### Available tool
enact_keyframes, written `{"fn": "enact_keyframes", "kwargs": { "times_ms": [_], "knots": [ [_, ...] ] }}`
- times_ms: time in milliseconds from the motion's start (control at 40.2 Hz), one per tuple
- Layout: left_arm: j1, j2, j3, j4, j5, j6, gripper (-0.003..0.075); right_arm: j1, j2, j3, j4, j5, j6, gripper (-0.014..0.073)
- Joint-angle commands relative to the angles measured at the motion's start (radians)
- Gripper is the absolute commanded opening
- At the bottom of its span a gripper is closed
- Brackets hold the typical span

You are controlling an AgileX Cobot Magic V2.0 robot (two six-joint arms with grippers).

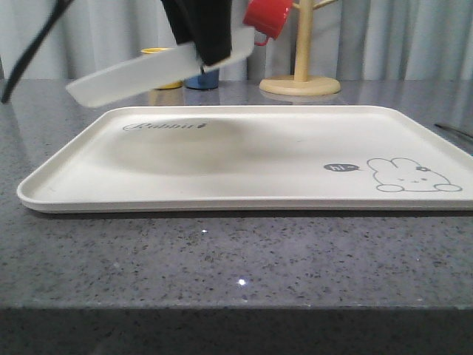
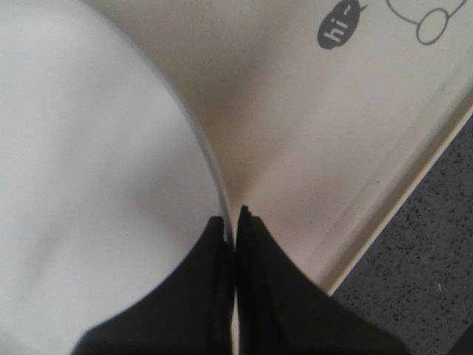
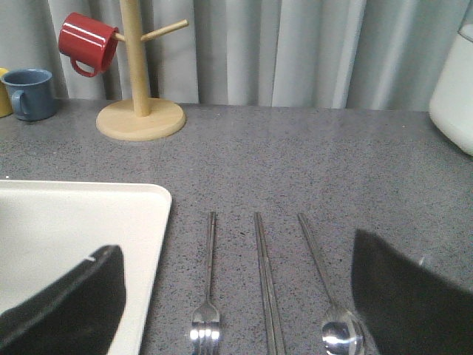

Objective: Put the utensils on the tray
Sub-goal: 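Lower the white plate onto the tray and open the left gripper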

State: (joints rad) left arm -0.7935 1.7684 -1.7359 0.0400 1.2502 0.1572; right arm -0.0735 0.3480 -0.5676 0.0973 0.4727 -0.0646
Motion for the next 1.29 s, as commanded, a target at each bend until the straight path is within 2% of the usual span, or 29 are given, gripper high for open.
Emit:
{"fn": "enact_keyframes", "kwargs": {
  "times_ms": [0,547,696,994,1069,1268],
  "knots": [
    [-0.015,-0.011,-0.033,-0.012,0.009,-0.016,-0.0018,-0.006,0.015,-0.035,0.002,-0.071,-0.008,0.0642],
    [-0.015,0.109,-0.033,-0.094,-0.018,-0.016,-0.0004,-0.006,0.015,-0.035,0.002,-0.071,-0.008,0.0642],
    [-0.015,0.109,-0.033,-0.114,-0.018,-0.016,0.0092,-0.006,0.015,-0.035,0.002,-0.071,-0.008,0.0642],
    [-0.015,0.107,-0.052,-0.11,0.009,-0.016,0.0357,-0.006,0.015,-0.035,0.002,-0.071,-0.008,0.0642],
    [-0.013,0.088,-0.086,-0.105,0.009,-0.016,0.0381,-0.006,0.015,-0.035,0.002,-0.071,-0.008,0.0642],
    [0.019,0.008,-0.138,-0.105,0.009,-0.008,0.037,-0.006,0.015,-0.035,0.002,-0.071,-0.008,0.0642]
  ]
}}
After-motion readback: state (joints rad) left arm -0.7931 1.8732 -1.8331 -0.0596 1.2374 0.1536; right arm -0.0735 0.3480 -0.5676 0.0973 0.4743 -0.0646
